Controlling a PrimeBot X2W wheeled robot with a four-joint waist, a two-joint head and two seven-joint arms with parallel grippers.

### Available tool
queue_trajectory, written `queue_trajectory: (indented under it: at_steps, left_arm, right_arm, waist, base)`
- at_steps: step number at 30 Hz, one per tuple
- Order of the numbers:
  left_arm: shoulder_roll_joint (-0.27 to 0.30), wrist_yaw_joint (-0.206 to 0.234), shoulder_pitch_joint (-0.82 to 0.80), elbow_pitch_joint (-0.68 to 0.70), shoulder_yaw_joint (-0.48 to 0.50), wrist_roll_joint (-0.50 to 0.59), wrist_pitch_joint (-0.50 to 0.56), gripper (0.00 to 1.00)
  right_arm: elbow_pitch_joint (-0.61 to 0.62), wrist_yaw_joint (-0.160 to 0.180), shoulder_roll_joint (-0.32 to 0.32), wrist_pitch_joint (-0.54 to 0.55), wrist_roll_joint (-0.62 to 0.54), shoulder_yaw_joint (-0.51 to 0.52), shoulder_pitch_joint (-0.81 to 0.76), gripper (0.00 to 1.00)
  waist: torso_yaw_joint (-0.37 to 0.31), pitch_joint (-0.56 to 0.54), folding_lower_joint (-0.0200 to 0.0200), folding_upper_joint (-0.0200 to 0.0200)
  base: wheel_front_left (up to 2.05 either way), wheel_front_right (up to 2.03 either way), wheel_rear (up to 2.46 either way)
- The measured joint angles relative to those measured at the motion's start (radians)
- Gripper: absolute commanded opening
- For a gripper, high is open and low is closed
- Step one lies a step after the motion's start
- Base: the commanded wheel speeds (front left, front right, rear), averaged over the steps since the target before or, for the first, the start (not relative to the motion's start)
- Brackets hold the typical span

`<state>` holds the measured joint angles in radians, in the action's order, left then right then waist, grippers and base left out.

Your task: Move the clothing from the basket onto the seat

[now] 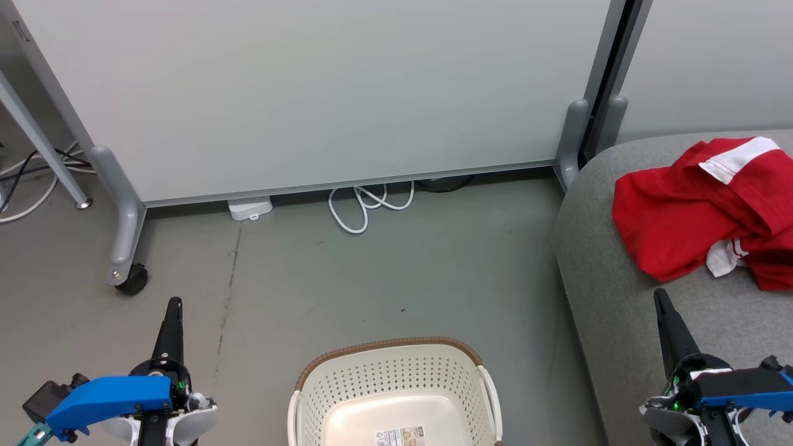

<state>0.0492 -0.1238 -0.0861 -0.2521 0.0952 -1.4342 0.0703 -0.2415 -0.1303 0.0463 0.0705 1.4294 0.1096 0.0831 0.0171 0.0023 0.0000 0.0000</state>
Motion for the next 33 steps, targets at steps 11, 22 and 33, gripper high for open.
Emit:
queue_trajectory:
  at_steps: [11, 22, 33]
  left_arm:
    - [0.000, 0.000, -0.006, 0.002, 0.009, -0.084, 0.021, 0.00]
    - [0.000, -0.002, -0.015, 0.004, 0.017, -0.160, 0.041, 0.00]
    - [0.000, -0.002, -0.018, 0.005, 0.019, -0.178, 0.044, 0.00]
  right_arm:
    - [-0.001, 0.000, 0.000, 0.022, 0.086, 0.002, 0.009, 0.00]
    - [-0.002, 0.000, 0.001, 0.040, 0.165, 0.003, 0.017, 0.00]
    - [-0.003, 0.000, 0.001, 0.044, 0.182, 0.004, 0.020, 0.00]
  waist:
    - [-0.008, 0.000, 0.0000, 0.0000]
    - [-0.016, 0.001, 0.0000, 0.0000]
    - [-0.017, 0.001, 0.0000, 0.0000]
  base:
    - [0.00, 0.00, 0.00]
    - [0.00, 0.00, 0.00]
    - [0.00, 0.00, 0.00]
